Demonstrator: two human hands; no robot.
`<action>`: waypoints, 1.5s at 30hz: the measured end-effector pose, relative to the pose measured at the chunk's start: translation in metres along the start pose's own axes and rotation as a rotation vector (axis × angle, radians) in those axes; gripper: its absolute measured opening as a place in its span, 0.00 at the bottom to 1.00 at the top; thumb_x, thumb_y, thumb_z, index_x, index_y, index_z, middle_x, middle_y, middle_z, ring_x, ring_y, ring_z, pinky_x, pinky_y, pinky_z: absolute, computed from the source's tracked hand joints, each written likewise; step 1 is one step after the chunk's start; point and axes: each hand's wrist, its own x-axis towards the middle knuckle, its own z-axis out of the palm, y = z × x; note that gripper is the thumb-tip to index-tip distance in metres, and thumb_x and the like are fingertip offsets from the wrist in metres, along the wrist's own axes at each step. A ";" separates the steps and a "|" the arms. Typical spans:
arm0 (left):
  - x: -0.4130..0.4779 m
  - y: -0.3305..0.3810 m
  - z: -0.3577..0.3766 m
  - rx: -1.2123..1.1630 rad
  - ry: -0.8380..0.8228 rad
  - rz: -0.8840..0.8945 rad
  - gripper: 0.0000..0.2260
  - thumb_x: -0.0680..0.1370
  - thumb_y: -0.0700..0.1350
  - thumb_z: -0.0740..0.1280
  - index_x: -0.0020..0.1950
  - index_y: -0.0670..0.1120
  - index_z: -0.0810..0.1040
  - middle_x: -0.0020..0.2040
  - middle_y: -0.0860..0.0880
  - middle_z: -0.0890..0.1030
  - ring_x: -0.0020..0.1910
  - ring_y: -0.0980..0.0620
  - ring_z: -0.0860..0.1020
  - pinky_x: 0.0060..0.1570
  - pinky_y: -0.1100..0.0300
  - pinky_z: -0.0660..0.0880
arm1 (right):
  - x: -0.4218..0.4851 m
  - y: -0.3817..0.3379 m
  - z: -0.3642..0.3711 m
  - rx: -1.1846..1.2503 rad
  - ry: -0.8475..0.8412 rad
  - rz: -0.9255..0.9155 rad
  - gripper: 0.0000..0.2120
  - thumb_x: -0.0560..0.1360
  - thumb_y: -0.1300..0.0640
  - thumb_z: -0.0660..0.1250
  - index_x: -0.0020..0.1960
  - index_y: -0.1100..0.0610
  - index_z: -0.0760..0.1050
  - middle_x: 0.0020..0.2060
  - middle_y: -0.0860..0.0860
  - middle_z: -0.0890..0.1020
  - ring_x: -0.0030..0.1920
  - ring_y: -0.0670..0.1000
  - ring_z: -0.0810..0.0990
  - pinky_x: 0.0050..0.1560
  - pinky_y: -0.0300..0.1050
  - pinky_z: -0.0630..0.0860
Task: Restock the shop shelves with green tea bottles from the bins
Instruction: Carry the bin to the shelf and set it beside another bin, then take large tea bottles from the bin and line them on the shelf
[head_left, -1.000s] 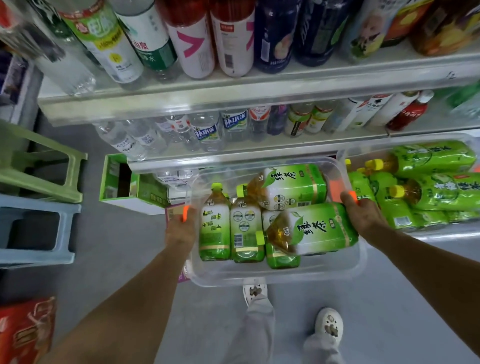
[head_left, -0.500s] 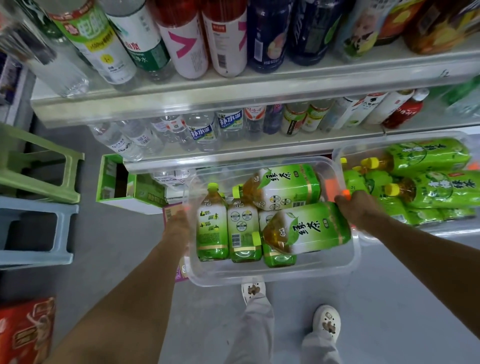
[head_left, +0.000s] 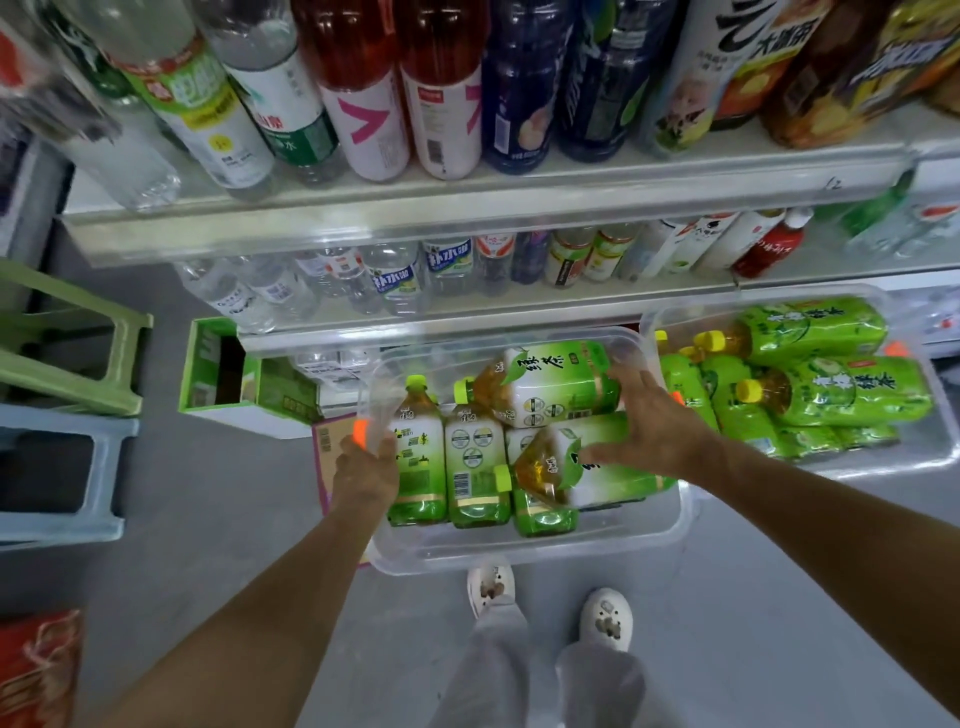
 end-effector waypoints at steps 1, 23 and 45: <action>-0.002 0.001 0.002 -0.012 0.010 -0.021 0.28 0.83 0.56 0.61 0.76 0.41 0.58 0.66 0.34 0.73 0.62 0.33 0.75 0.62 0.41 0.73 | -0.002 0.002 0.002 -0.020 -0.015 0.006 0.60 0.61 0.35 0.78 0.78 0.56 0.47 0.75 0.56 0.61 0.71 0.57 0.67 0.66 0.56 0.71; -0.125 0.060 0.085 -0.743 -0.294 -0.281 0.52 0.65 0.70 0.70 0.81 0.51 0.52 0.74 0.44 0.69 0.59 0.46 0.79 0.48 0.49 0.83 | -0.023 -0.037 0.050 -0.254 -0.157 -0.084 0.52 0.57 0.20 0.64 0.65 0.58 0.64 0.59 0.53 0.71 0.61 0.55 0.71 0.57 0.49 0.75; -0.081 0.024 0.037 -0.738 -0.197 -0.157 0.60 0.51 0.73 0.75 0.79 0.54 0.58 0.75 0.45 0.70 0.70 0.40 0.73 0.68 0.39 0.71 | 0.086 -0.024 -0.004 -0.218 -0.076 -0.114 0.56 0.59 0.13 0.45 0.69 0.54 0.71 0.63 0.58 0.77 0.63 0.59 0.75 0.64 0.56 0.73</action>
